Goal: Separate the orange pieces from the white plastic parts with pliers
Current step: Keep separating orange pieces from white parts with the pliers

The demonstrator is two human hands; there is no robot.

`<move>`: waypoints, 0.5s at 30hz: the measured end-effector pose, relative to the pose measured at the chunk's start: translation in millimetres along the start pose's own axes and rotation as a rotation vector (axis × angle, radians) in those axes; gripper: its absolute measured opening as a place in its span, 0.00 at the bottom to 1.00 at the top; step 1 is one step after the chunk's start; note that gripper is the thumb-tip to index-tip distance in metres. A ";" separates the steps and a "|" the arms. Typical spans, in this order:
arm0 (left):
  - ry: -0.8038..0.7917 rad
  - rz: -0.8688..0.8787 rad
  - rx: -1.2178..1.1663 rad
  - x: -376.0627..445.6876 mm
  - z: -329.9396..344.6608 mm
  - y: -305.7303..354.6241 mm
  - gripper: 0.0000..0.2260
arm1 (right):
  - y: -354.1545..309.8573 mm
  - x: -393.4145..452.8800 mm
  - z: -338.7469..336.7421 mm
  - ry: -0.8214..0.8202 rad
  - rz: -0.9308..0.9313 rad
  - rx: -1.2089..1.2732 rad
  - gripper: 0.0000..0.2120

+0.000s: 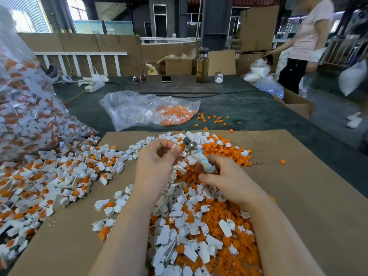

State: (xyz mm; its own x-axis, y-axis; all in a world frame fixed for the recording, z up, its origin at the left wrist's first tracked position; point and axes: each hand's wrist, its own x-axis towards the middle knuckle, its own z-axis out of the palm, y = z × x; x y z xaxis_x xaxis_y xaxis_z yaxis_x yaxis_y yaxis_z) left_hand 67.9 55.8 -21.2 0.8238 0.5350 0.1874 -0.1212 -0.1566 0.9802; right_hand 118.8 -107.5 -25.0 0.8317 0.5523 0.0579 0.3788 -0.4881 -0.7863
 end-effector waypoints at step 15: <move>-0.048 0.069 -0.044 -0.7 -4.4 1.4 0.03 | 3.1 0.2 2.9 0.008 -0.047 -0.052 0.09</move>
State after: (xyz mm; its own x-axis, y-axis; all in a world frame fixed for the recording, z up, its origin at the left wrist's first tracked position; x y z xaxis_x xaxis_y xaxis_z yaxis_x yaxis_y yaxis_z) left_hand 64.8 58.9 -19.7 0.8381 0.4836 0.2526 -0.2025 -0.1543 0.9671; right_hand 118.9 -106.9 -29.2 0.8157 0.5699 0.0990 0.4379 -0.4966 -0.7494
